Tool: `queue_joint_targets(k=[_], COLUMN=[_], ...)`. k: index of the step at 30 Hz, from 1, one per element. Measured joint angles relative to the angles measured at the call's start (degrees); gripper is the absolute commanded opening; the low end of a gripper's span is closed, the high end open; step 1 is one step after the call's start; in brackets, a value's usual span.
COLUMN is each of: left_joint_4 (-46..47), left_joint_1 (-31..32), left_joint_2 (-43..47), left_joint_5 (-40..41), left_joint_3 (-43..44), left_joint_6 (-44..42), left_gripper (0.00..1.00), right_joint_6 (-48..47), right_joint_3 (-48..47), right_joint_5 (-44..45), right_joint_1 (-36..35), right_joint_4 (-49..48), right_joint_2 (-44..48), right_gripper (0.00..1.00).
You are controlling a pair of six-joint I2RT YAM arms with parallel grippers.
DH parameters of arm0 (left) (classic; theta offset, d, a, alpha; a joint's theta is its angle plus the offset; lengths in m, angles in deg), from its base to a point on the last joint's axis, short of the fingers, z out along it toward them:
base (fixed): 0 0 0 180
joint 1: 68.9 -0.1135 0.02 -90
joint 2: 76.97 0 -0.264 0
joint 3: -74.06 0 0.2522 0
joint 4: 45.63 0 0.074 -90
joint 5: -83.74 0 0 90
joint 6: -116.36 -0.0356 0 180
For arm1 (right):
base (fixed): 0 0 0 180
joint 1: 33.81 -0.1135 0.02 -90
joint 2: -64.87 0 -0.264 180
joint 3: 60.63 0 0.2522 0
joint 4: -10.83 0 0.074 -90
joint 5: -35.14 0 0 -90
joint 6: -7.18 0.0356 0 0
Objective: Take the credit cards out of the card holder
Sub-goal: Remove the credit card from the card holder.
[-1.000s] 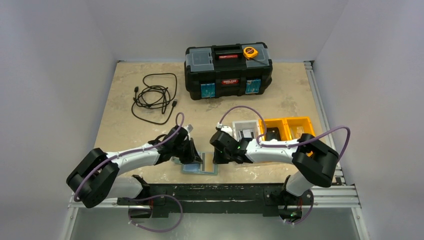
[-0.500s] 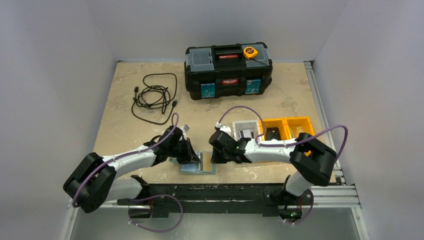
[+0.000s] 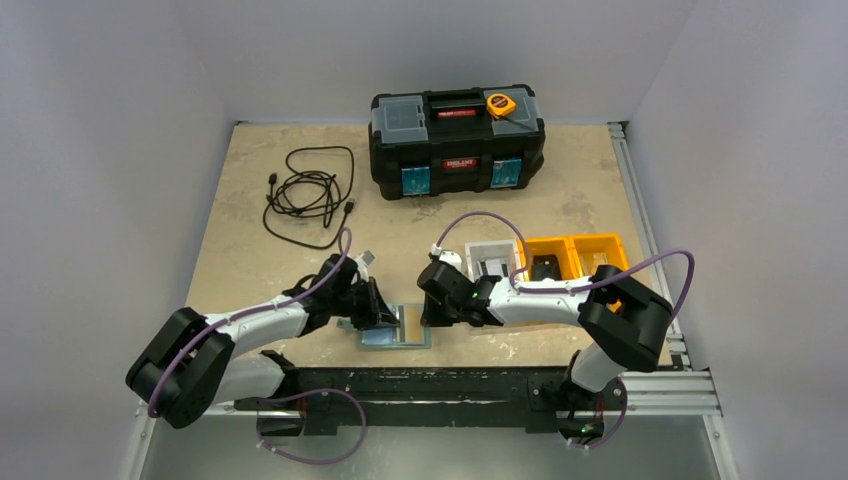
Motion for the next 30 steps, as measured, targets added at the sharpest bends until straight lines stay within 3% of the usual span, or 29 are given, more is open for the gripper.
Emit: queue_joint_targets(k=[12, 20, 26, 30], left_joint_4=[2.2, 2.6, 3.1, 3.9], left_joint_1=[-2.3, -3.3, -3.3, -3.3], left_joint_2=[0.0, 0.2, 0.5, 0.3], left_joint_5=[-2.4, -3.0, -3.5, -3.8], left_joint_3=[-1.7, -2.5, -3.1, -3.1], left_joint_6=[0.0, -0.1, -0.1, 0.0], left_gripper=[0.0, 0.18, 0.17, 0.09], right_joint_6=[0.3, 0.4, 0.3, 0.3], right_joint_3=[0.0, 0.0, 0.0, 0.0], right_joint_5=[0.0, 0.0, 0.0, 0.0], right_joint_1=[0.0, 0.0, 0.1, 0.1], right_joint_4=[-0.6, -1.1, -1.2, -1.2], right_joint_2=[-0.2, -0.4, -0.4, -0.4], right_gripper=[0.0, 0.0, 0.0, 0.0])
